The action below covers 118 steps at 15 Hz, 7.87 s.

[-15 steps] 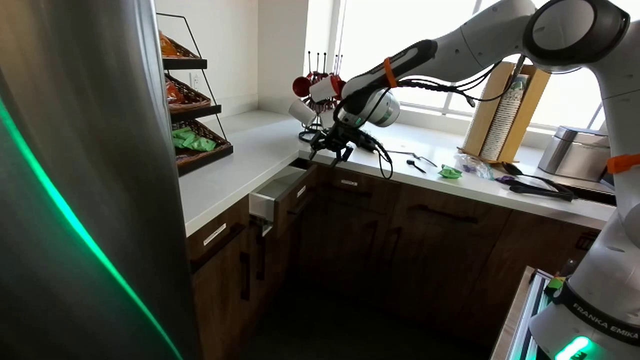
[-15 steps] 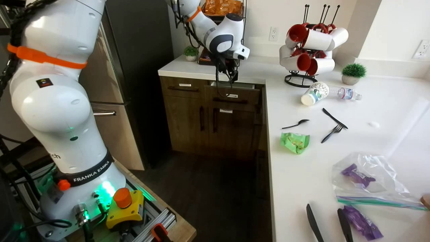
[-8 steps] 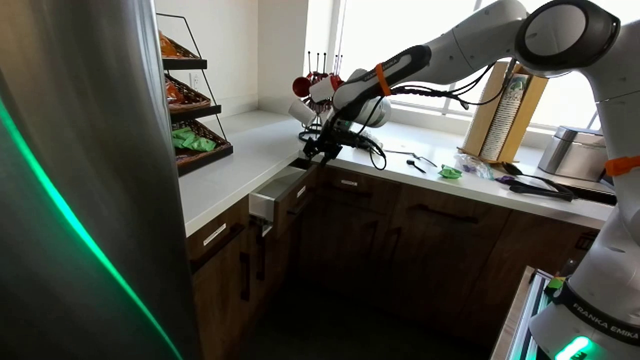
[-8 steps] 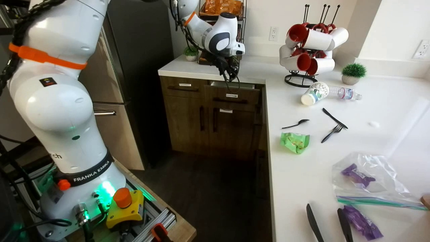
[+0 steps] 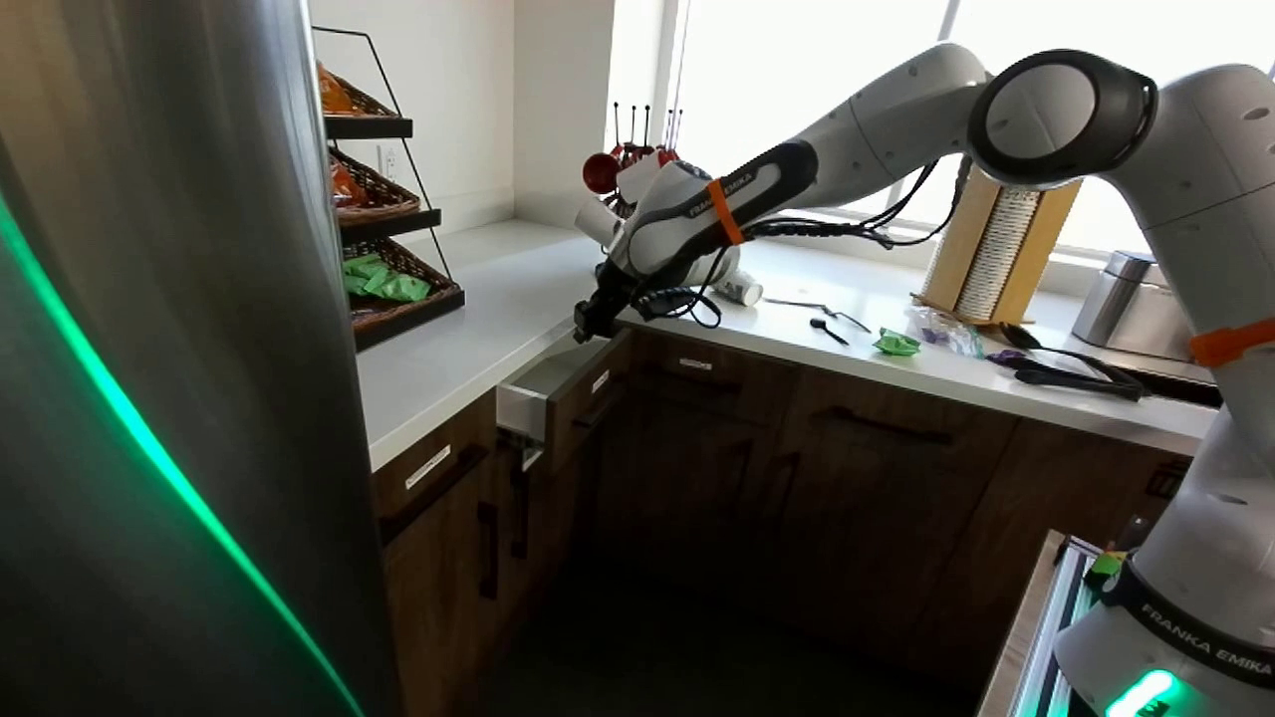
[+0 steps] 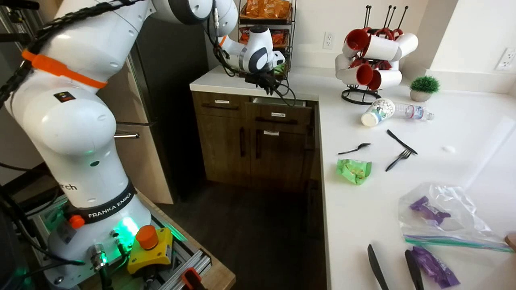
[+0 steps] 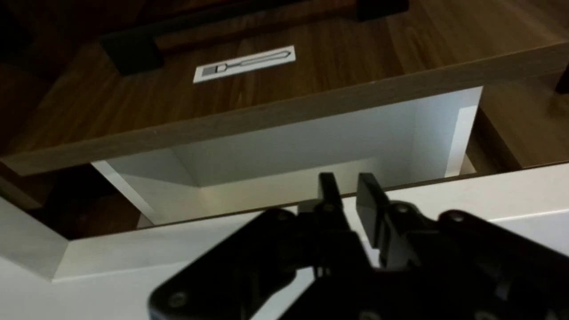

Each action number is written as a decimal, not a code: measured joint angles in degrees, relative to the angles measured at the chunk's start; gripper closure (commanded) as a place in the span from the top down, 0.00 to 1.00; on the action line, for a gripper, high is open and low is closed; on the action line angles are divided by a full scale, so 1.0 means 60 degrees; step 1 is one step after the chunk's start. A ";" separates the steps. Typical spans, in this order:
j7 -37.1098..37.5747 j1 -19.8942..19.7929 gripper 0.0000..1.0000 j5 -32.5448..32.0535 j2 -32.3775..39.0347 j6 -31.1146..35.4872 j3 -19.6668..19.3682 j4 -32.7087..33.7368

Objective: Open the top drawer of the cabinet on the left

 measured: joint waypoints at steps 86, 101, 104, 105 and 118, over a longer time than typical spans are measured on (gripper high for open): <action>1.0971 0.0983 0.00 -0.2050 0.1108 -0.3236 -0.4424 0.0558; 1.0980 0.1168 0.00 -0.2417 0.1581 -0.2100 -0.4961 0.0580; 1.0875 0.1200 0.00 -0.2467 0.1598 -0.1782 -0.4953 0.0575; 1.0832 0.1230 0.00 -0.2489 0.1583 -0.1557 -0.4958 0.0575; 0.5878 0.1431 0.01 -0.2550 -0.0149 -0.0788 -0.3318 -0.0194</action>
